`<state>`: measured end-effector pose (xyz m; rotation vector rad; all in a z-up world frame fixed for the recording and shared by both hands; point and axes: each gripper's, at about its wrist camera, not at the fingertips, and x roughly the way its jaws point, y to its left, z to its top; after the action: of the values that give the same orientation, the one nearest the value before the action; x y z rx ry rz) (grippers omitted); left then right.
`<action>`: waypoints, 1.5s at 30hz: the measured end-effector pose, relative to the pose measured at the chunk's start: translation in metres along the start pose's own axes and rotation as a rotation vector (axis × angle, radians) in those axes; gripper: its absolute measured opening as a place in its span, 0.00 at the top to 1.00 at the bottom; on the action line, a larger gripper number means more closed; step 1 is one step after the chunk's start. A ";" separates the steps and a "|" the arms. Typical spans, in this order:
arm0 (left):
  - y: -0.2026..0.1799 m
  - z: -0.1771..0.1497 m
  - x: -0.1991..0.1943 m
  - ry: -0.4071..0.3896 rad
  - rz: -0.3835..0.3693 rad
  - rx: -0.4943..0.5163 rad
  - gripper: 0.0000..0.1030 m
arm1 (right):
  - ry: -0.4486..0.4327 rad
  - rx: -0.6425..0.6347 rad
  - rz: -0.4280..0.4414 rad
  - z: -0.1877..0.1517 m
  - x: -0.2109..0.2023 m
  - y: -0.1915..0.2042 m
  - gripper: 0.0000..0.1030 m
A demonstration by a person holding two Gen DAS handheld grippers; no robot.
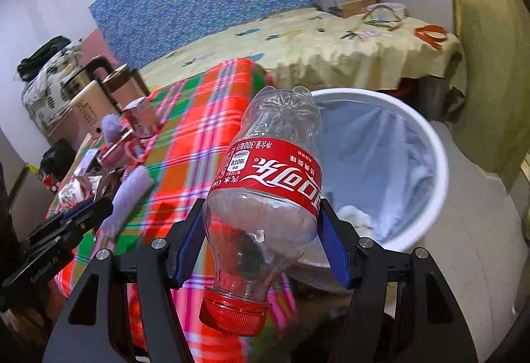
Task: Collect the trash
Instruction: 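Drop the Coca-Cola bottle into the bin with the right gripper while the left gripper drops the wrapper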
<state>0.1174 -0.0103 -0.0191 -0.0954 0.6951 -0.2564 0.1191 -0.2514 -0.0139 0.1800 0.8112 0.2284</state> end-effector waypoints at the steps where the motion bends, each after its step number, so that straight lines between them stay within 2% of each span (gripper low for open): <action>1: -0.007 0.002 0.005 0.006 -0.015 0.011 0.79 | 0.000 0.004 -0.008 -0.001 -0.001 -0.004 0.36; 11: -0.057 0.017 0.049 0.061 -0.109 0.092 0.78 | 0.021 0.045 -0.060 -0.003 -0.003 -0.037 0.36; 25: -0.077 0.021 0.081 0.112 -0.157 0.103 0.77 | 0.070 0.052 -0.075 -0.002 0.008 -0.055 0.35; 27: -0.078 0.022 0.082 0.112 -0.162 0.104 0.76 | 0.069 0.054 -0.077 -0.001 0.008 -0.056 0.35; 29: -0.078 0.022 0.082 0.105 -0.161 0.103 0.65 | 0.061 0.052 -0.078 0.000 0.006 -0.056 0.35; 30: -0.078 0.023 0.082 0.103 -0.166 0.100 0.63 | 0.058 0.051 -0.080 0.000 0.006 -0.057 0.35; 37: -0.072 0.025 0.069 0.077 -0.171 0.081 0.62 | 0.035 0.042 -0.076 0.002 -0.001 -0.055 0.35; 45: -0.057 0.016 0.043 0.049 -0.144 0.061 0.62 | 0.015 0.035 -0.050 0.001 -0.010 -0.043 0.35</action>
<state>0.1482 -0.0769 -0.0240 -0.0817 0.7294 -0.4186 0.1192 -0.2951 -0.0169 0.1911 0.8344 0.1692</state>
